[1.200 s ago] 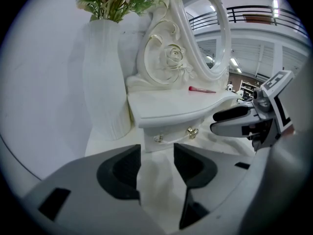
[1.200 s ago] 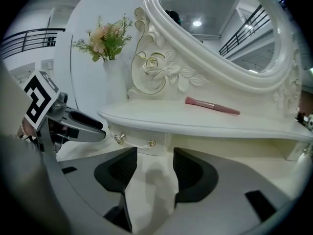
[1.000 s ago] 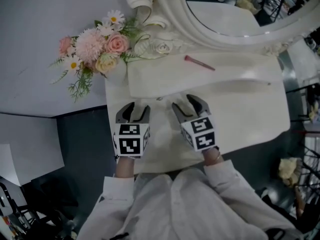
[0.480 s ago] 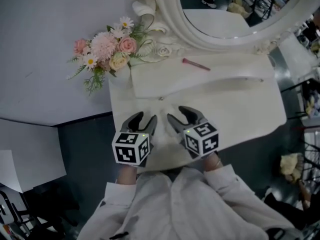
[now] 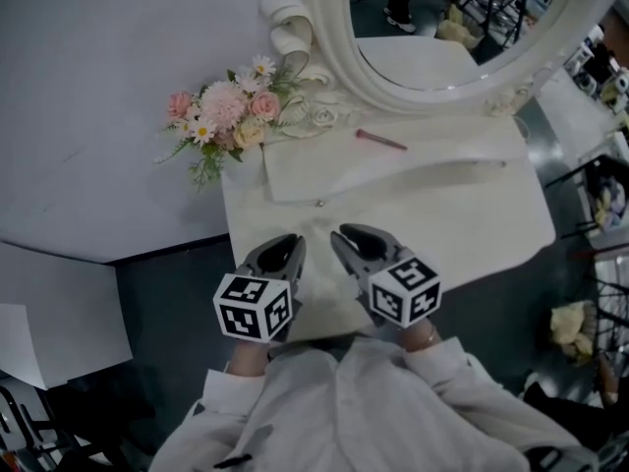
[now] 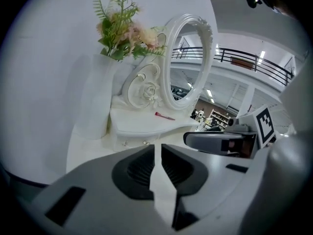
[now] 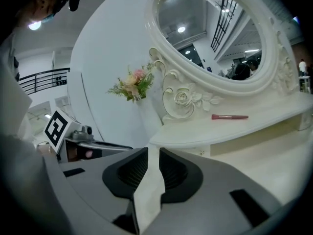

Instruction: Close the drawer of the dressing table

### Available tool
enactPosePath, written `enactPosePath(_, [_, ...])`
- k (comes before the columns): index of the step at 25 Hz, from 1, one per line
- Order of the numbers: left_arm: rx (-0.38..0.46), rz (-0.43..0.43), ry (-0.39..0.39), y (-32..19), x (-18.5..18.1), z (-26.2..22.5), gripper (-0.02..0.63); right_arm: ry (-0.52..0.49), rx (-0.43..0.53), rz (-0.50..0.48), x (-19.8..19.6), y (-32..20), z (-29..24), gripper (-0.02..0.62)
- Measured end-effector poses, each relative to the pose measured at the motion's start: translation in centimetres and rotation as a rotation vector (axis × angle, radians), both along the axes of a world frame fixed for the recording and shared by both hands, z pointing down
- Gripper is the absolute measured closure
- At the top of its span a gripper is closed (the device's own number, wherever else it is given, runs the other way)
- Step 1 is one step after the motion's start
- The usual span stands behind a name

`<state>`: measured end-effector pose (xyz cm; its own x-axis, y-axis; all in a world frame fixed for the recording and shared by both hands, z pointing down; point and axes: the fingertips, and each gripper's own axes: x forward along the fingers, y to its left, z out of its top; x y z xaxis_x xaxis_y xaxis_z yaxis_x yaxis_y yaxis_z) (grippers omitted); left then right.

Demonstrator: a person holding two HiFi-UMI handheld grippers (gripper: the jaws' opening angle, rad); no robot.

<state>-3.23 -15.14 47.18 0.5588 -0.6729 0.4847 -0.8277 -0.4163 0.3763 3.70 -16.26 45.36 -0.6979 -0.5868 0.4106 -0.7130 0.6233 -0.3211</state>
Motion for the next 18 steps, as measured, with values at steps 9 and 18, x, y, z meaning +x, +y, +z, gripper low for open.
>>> enactPosePath(9, [0.057,0.062,0.019,1.1,1.0,-2.0,0.589,0.008,0.033,-0.067,-0.9,1.5,-2.1,0.581])
enactPosePath(18, [0.063,0.092,-0.11,2.5,1.1,-1.8,0.6,0.02,0.022,-0.059,-1.3,2.5,-2.1,0.589])
